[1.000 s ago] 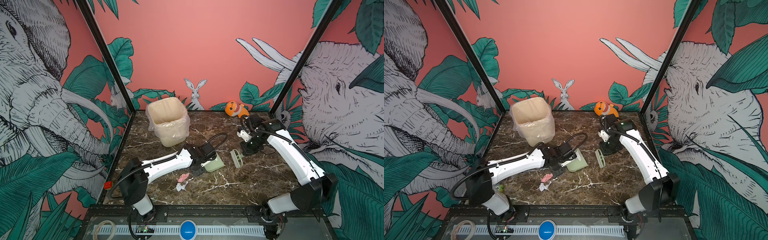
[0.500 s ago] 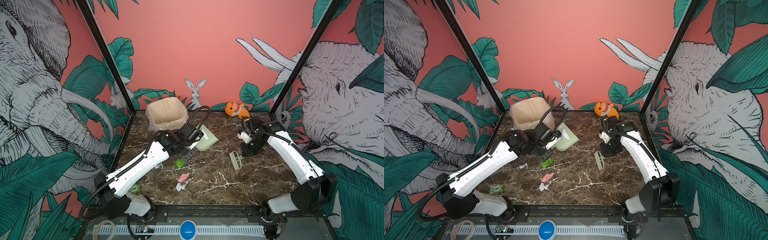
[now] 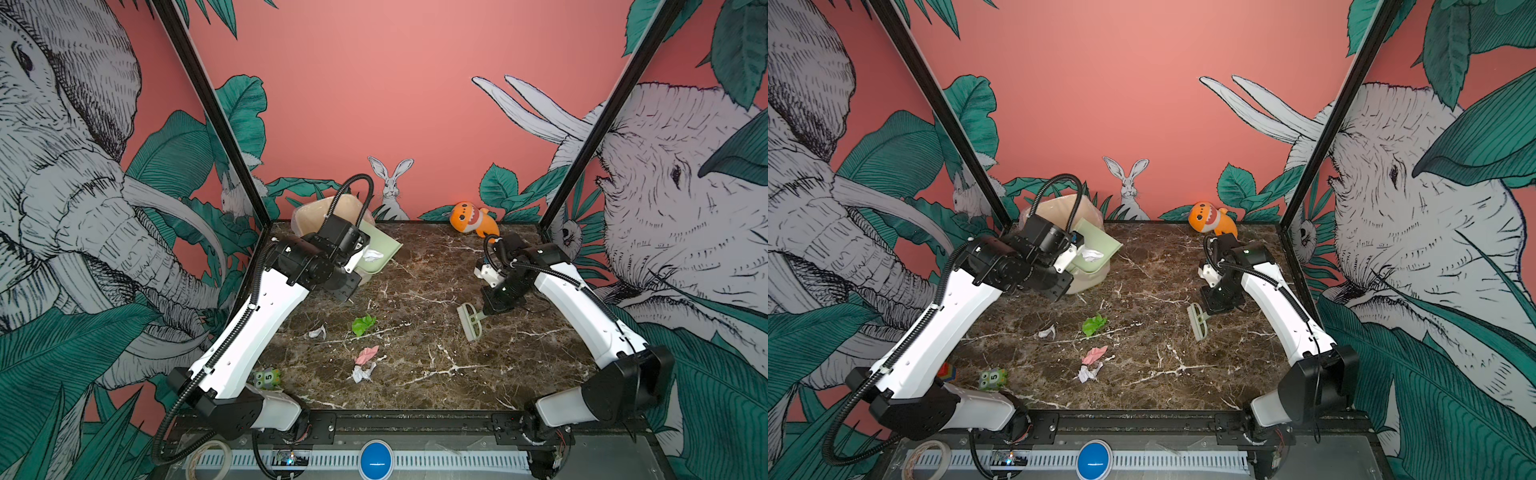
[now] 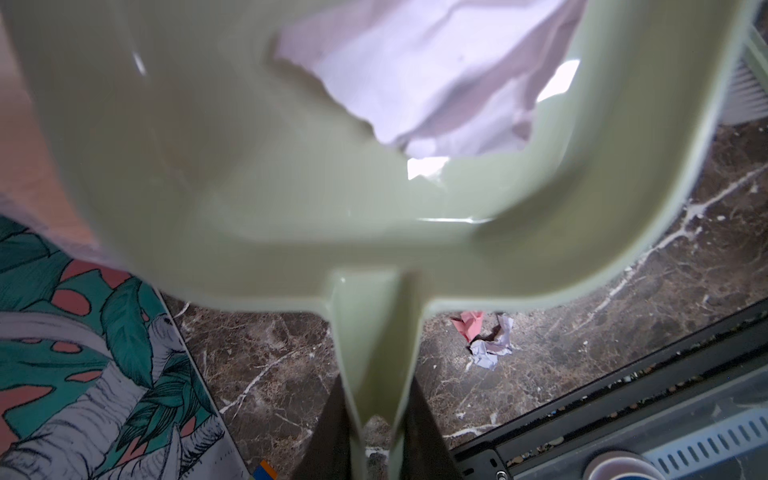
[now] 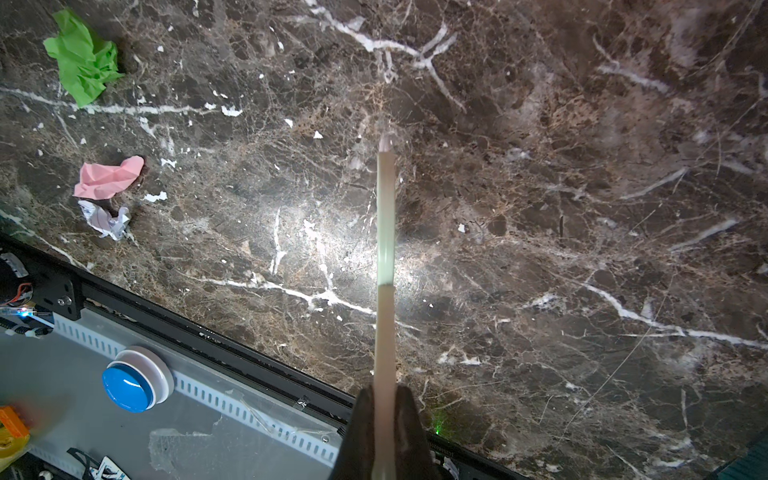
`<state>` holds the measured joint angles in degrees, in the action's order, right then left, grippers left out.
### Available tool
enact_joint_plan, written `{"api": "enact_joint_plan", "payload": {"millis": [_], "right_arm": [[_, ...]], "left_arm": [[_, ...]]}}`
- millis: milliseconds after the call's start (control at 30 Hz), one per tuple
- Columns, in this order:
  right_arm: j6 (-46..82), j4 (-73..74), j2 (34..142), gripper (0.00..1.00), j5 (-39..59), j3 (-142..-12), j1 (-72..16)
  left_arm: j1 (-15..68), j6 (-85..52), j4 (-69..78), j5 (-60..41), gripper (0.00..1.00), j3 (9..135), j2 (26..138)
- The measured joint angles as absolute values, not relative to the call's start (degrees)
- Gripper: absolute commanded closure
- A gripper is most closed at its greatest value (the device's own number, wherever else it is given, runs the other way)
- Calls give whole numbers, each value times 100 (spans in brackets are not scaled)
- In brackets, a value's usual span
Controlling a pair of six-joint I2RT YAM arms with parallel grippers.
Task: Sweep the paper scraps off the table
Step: 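Lift the dustpan with the left gripper to the bin while the right gripper draws back, then tip the dustpan over the bagged bin with the left gripper to empty it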
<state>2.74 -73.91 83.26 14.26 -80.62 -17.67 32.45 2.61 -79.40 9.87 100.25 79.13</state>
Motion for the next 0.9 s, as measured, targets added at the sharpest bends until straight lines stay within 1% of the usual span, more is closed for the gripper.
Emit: {"api": "enact_joint_plan", "payload": {"millis": [333,433,533,800,900], "right_arm": [[209,-7349,8307,100,1557,-8062,-1750],[207,-7349,8296,100,1590,-8062,-1747],[207,-7352,8235,100,1627,-8062,-1745],[209,-7349,8114,100,1695,-7988,-1745],[209,-7349,8114,100,1699,-7988,-1745]], "left_arm": [[1487,484,-7889,869,86,10235,7787],[1096,626,-7885,941,86,10464,7915],[921,808,-7859,1201,86,10798,8160],[915,1238,-7773,2182,86,11399,8967],[917,1450,-7736,2547,86,11434,9129]]}}
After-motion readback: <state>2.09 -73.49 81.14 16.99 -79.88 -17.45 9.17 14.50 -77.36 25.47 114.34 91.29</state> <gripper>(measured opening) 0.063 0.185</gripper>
